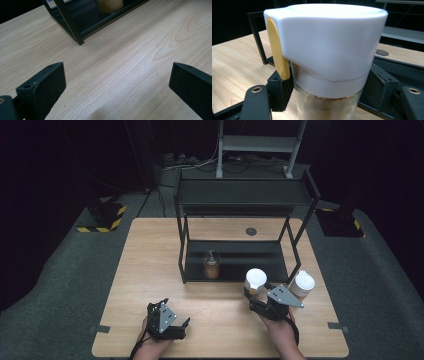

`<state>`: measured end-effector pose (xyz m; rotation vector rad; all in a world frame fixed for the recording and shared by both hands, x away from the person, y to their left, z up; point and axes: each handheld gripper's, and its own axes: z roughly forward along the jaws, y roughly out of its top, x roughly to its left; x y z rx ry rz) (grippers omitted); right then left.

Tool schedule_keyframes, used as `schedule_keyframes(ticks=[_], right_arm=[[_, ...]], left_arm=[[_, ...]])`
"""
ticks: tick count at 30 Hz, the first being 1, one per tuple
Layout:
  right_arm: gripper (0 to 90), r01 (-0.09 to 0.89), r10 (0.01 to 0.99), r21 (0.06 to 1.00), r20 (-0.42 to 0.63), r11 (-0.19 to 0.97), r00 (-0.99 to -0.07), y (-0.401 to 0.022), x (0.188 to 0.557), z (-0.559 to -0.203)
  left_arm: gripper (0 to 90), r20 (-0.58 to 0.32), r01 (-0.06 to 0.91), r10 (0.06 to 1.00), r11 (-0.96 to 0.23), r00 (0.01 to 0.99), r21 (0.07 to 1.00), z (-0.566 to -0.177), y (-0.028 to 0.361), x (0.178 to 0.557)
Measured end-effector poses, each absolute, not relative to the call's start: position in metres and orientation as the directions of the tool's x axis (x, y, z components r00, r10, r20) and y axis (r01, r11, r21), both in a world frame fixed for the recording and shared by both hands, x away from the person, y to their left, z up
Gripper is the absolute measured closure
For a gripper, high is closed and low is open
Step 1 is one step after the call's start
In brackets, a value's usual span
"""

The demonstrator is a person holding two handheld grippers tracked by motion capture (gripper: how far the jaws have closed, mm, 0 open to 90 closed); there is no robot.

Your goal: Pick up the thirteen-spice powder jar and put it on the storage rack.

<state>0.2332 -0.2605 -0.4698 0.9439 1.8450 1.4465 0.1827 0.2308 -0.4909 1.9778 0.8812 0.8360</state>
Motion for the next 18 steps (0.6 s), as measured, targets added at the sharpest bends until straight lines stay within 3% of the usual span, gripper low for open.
schedule_keyframes(ticks=[18], right_arm=[[30.3, 0.165, 0.833, 0.974, -0.041, 0.157, -0.552, -0.249, 0.255, -0.465]], left_arm=[[1.2, 0.235, 0.278, 0.807, -0.436, 0.542, 0.856, -0.491, 0.232, 0.183]])
